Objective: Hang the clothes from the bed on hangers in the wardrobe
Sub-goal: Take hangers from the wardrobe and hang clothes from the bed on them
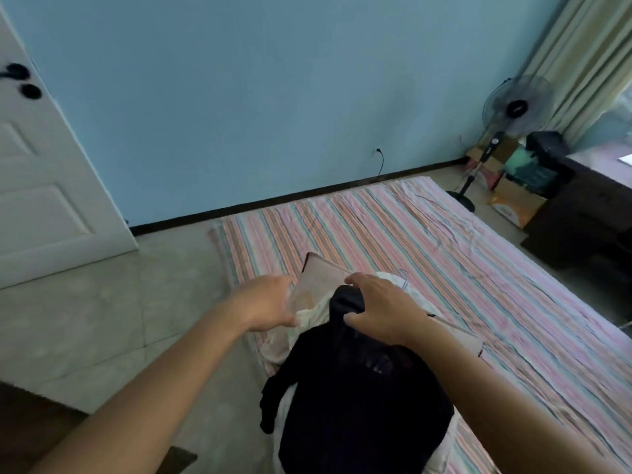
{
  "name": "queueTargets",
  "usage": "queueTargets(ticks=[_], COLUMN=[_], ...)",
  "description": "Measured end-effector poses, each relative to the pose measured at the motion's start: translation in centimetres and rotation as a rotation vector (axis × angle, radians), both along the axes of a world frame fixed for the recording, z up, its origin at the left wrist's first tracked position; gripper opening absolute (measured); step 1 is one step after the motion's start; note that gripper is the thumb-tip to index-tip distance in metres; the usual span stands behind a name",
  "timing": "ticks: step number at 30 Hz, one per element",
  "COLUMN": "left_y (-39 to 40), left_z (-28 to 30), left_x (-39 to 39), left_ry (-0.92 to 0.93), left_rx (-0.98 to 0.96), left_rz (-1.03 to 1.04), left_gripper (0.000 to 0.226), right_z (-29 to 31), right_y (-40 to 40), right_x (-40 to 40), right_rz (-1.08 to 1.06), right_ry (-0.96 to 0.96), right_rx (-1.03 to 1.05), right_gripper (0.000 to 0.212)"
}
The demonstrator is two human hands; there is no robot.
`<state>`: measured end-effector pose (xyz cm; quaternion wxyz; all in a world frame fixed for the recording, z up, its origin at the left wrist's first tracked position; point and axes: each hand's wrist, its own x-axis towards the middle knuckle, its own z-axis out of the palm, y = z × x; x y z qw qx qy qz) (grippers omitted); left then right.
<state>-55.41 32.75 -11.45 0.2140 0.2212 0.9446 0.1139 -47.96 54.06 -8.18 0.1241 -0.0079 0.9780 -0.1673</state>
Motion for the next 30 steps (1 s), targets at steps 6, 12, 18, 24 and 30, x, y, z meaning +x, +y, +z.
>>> queueTargets(ticks=[6, 12, 18, 24, 30], left_y=[-9.5, -18.0, -24.3, -29.1, -32.5], left_z=[4.6, 8.3, 10.6, 12.4, 14.0], left_x=[6.1, 12.0, 17.0, 20.8, 23.5], left_ry=[0.086, 0.108, 0.060, 0.118, 0.154], left_rx=[-0.030, 0.015, 0.145, 0.182, 0.159], left_rz=[0.074, 0.197, 0.402, 0.614, 0.808], left_gripper=[0.075, 0.075, 0.082, 0.079, 0.081], right_z=[4.6, 7.4, 9.4, 10.8, 12.6], right_y=[-9.0, -16.5, -23.4, -29.6, -34.6], right_x=[2.7, 5.0, 6.0, 6.0, 5.7], right_rz=[0.172, 0.379, 0.557, 0.724, 0.938], right_ry=[0.050, 0.051, 0.093, 0.128, 0.151], right_rx=[0.067, 0.080, 0.058, 0.018, -0.024], right_gripper=[0.066, 0.056, 0.058, 0.053, 0.042])
